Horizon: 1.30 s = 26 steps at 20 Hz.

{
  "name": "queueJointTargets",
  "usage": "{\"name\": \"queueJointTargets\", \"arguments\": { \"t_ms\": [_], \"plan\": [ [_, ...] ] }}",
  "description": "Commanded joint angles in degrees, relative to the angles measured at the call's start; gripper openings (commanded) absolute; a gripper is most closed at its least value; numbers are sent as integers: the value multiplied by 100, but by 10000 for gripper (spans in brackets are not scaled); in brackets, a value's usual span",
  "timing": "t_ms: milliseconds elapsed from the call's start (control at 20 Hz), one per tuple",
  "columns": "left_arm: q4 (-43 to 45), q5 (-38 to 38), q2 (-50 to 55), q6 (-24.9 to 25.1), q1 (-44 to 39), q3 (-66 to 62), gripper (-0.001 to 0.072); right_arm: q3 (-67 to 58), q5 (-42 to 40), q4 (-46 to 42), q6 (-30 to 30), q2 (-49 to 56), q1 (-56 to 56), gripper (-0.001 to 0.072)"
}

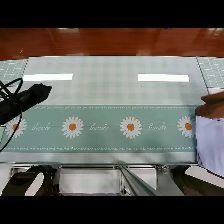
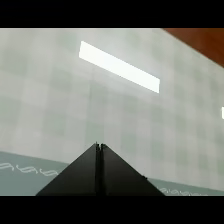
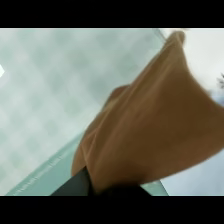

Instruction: Fold the shirts.

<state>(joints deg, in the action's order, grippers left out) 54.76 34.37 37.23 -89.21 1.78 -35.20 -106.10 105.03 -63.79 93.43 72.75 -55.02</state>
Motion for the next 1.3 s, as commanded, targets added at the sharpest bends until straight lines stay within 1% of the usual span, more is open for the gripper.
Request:
{"name": "queueJointTargets", "arguments": {
  "t_ms": [0, 150, 250, 350, 400, 450, 500, 650, 700, 750, 800, 850, 900, 950, 1000, 1050, 1100, 1150, 1200, 1250],
  "plan": [
    [9, -636, 52, -2, 4, -2, 36, 1510, 142, -844, -52, -796, -791, 28],
    [4, -710, 413, -7, 2, -2, 36, 3036, 153, -1534, -59, -1523, -1521, 28],
    [-61, -566, 732, -2, -2, -11, 36, 3840, 155, -2227, -57, -1941, -1823, 29],
    [-81, -424, 1025, 0, -2, -11, 36, 4441, 168, -3099, 7, -2256, -1829, 40],
    [-81, -382, 1150, 0, -2, -11, 36, 4697, 177, -3497, 120, -2380, -1832, 177],
    [-81, -372, 1261, 2, -2, -11, 36, 4935, 175, -3751, 170, -2487, -1832, 395],
    [-81, -378, 1353, 7, -2, -11, 36, 5101, 129, -3775, 210, -2562, -1834, 411],
    [-83, -415, 1515, 151, -2, -13, 36, 5182, -243, -3541, 354, -2577, -1832, 411],
    [-83, -407, 1515, 153, -2, -33, 36, 5182, -503, -3331, 363, -2577, -1832, 410],
    [-81, -367, 1513, 162, -2, -109, 36, 5182, -824, -2927, 363, -2577, -1832, 400],
    [-83, -367, 1513, 254, -2, -227, 36, 5178, -1211, -2382, 361, -2577, -1832, 349],
    [-83, -337, 1515, 400, -2, -422, 36, 5178, -1681, -1591, 315, -2573, -1832, 143],
    [-83, -219, 1515, 442, 0, -680, 36, 5178, -2166, -649, 24, -2564, -1829, 29],
    [-81, 61, 1515, 457, -2, -973, 36, 5178, -2719, 304, -330, -2540, -1707, 29],
    [-83, 426, 1521, 455, -11, -1307, 35, 5171, -3261, 1051, -691, -2516, -1375, 29],
    [-81, 682, 1537, 457, -66, -1585, 35, 5136, -3705, 1405, -1014, -2452, -813, 29],
    [-76, 785, 1563, 463, -162, -1840, 35, 5071, -4037, 1414, -1185, -2352, -57, 29],
    [-74, 802, 1622, 595, -275, -2055, 35, 4992, -4277, 1340, -1287, -2221, 754, 29],
    [-28, 828, 1749, 715, -420, -2293, 34, 4900, -4542, 1233, -1303, -2059, 1635, 29],
    [199, 931, 1939, 710, -579, -2542, 33, 4780, -4865, 1121, -1294, -1851, 2632, 29]
  ]
}}
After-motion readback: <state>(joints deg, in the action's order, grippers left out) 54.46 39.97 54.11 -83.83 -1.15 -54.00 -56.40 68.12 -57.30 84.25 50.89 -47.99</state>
